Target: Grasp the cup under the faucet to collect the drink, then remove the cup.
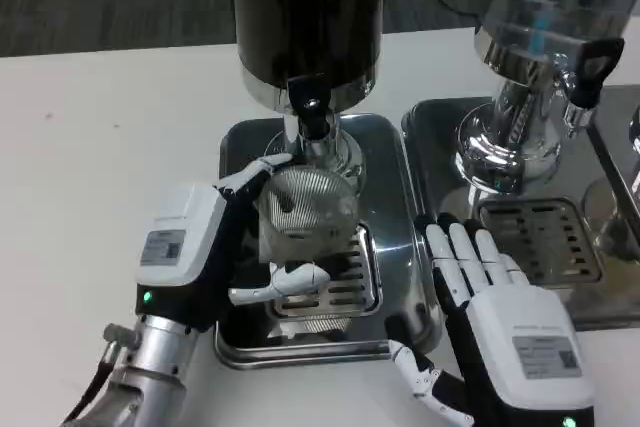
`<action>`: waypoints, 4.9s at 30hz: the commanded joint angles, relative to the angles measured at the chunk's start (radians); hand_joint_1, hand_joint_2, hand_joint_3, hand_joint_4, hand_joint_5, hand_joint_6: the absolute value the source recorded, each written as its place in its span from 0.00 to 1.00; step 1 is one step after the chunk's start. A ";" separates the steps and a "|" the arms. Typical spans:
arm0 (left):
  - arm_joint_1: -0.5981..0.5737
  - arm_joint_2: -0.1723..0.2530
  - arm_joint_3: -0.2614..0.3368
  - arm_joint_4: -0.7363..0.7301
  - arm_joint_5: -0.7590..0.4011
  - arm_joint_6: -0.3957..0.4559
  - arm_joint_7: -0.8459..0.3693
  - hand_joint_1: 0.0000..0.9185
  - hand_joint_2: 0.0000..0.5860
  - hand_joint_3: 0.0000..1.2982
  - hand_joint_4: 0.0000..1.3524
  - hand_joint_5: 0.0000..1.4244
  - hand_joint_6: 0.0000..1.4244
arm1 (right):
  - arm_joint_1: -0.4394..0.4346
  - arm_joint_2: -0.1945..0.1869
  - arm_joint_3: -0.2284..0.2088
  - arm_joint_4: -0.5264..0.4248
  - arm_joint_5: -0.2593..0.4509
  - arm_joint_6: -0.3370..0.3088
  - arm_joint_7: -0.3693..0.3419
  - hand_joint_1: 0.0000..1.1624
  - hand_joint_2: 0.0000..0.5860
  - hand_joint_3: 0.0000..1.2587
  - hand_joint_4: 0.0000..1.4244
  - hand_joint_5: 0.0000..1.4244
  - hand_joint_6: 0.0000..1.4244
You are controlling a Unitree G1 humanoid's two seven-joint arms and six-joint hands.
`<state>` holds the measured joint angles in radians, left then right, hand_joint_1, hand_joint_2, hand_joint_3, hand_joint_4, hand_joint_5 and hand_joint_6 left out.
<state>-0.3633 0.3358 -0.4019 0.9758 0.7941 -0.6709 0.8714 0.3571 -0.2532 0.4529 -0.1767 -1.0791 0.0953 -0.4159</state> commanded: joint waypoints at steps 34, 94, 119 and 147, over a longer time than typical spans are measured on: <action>0.320 0.216 0.098 -0.350 -0.044 0.120 0.013 0.00 0.00 0.00 0.00 0.15 0.09 | -0.078 -0.041 0.010 0.071 -0.048 -0.009 -0.016 0.22 0.65 0.00 0.00 0.00 0.02; 0.230 0.084 0.370 -0.757 -1.000 0.006 -1.408 0.00 0.17 0.08 0.05 0.19 0.17 | -0.106 -0.033 0.014 0.091 -0.019 0.013 -0.001 0.25 0.66 0.00 0.00 0.00 0.05; 0.306 0.119 0.348 -0.751 -0.627 -0.192 -1.252 0.00 0.22 0.13 0.04 0.18 0.16 | -0.121 -0.041 -0.014 0.099 0.049 -0.002 0.020 0.25 0.66 0.00 0.00 0.00 0.06; 0.368 0.219 0.289 -0.828 -0.362 -0.175 -0.999 0.00 0.24 0.13 0.03 0.17 0.15 | -0.242 -0.004 -0.130 0.050 0.450 -0.004 0.373 0.32 0.37 0.00 0.00 0.00 0.04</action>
<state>-0.0455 0.5314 -0.0601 0.1253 0.3635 -0.8583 -0.0745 0.1433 -0.2573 0.3216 -0.1264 -0.6368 0.0591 -0.0945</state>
